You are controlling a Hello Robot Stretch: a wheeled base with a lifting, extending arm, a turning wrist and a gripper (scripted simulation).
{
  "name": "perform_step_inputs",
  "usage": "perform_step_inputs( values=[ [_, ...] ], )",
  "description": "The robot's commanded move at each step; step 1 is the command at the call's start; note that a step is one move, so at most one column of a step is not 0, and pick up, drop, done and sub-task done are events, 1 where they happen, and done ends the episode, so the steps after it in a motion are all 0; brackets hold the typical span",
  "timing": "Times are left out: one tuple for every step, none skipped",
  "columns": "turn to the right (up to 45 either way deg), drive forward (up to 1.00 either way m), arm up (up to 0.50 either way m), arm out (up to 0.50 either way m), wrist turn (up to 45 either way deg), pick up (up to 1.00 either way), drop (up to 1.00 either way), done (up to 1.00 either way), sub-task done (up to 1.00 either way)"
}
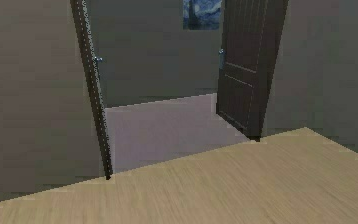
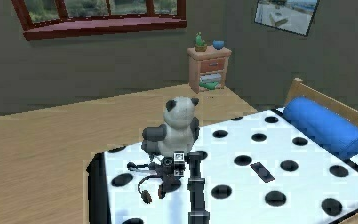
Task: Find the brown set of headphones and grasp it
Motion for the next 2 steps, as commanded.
perform_step_inputs(
  values=[
    [0.0,0.0,-0.3,0.0,0.0,0.0,0.0,0.0,0.0],
    [0.0,0.0,0.0,0.0,0.0,1.0,0.0,0.0,0.0]
  ],
)
